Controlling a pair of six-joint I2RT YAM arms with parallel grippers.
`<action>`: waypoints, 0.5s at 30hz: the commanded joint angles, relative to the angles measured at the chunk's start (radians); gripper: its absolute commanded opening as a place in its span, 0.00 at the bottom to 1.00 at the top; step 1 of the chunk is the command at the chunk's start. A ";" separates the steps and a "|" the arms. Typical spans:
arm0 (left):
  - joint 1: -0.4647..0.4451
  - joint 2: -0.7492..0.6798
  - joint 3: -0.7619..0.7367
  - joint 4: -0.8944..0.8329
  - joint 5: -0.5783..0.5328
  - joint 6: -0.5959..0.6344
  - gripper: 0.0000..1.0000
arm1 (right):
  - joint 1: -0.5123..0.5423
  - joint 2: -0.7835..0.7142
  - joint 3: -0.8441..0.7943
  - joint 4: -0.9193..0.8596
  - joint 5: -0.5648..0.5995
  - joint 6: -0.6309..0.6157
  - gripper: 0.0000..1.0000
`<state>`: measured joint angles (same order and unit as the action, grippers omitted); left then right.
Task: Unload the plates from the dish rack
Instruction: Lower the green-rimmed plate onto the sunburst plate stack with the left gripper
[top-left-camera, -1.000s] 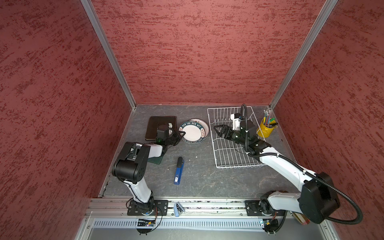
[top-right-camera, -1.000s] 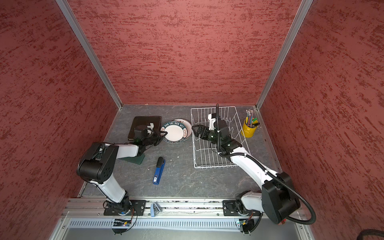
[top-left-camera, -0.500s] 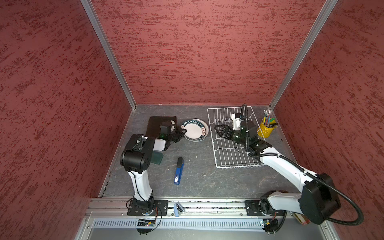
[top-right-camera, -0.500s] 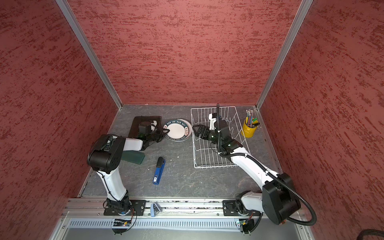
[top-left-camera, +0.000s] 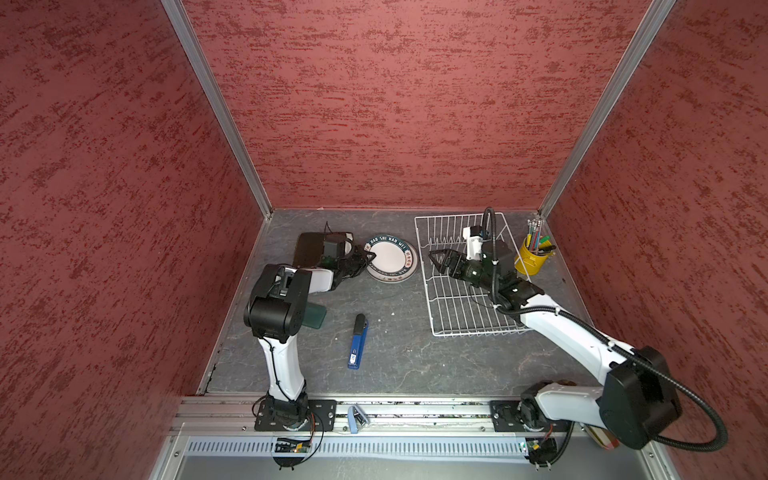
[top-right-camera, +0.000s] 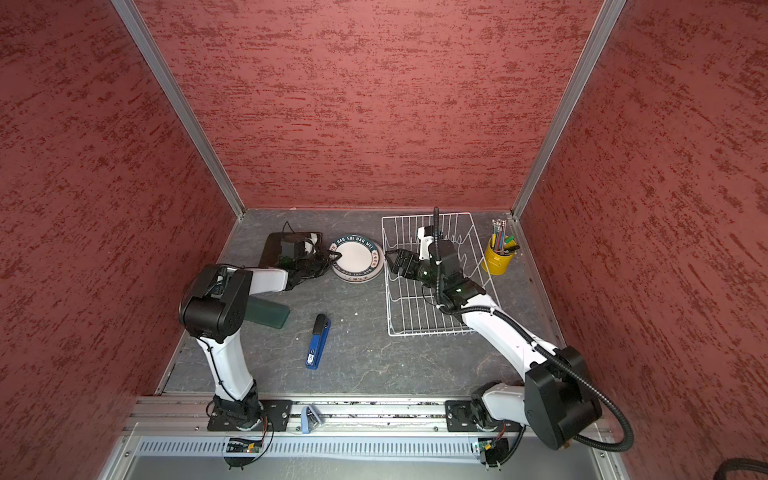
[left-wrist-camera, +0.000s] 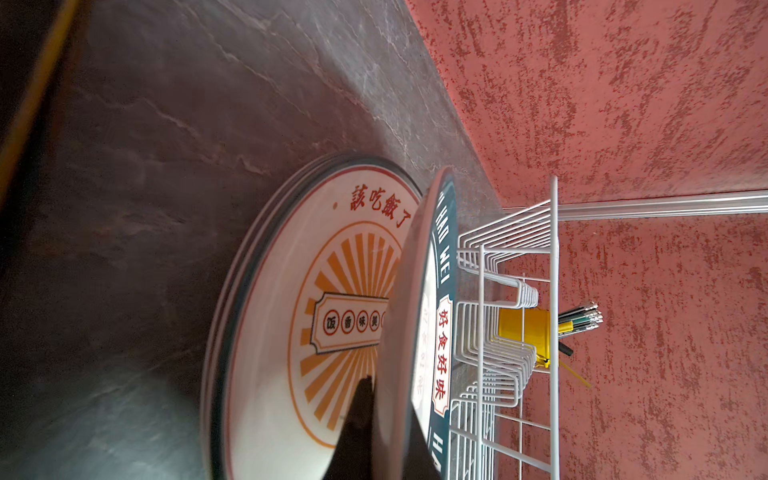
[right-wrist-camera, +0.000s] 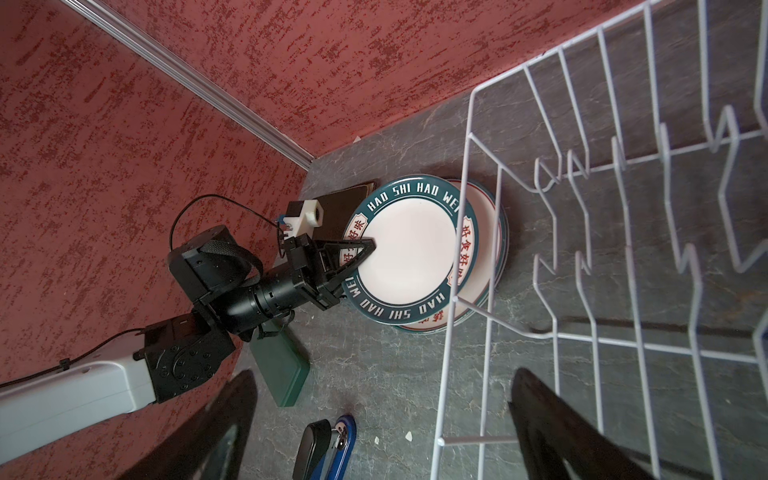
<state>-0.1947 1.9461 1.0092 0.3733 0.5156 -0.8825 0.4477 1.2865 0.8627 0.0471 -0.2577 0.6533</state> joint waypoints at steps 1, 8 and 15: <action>0.003 0.024 0.039 -0.009 0.017 0.032 0.00 | -0.004 -0.001 0.012 -0.004 0.014 -0.015 0.96; -0.006 0.043 0.058 -0.026 0.020 0.038 0.01 | -0.004 0.001 0.003 -0.003 0.017 -0.016 0.96; -0.016 0.057 0.066 -0.030 0.020 0.036 0.03 | -0.004 0.006 0.004 0.000 0.017 -0.017 0.96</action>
<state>-0.2024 1.9854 1.0451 0.3210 0.5182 -0.8589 0.4477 1.2884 0.8627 0.0471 -0.2573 0.6468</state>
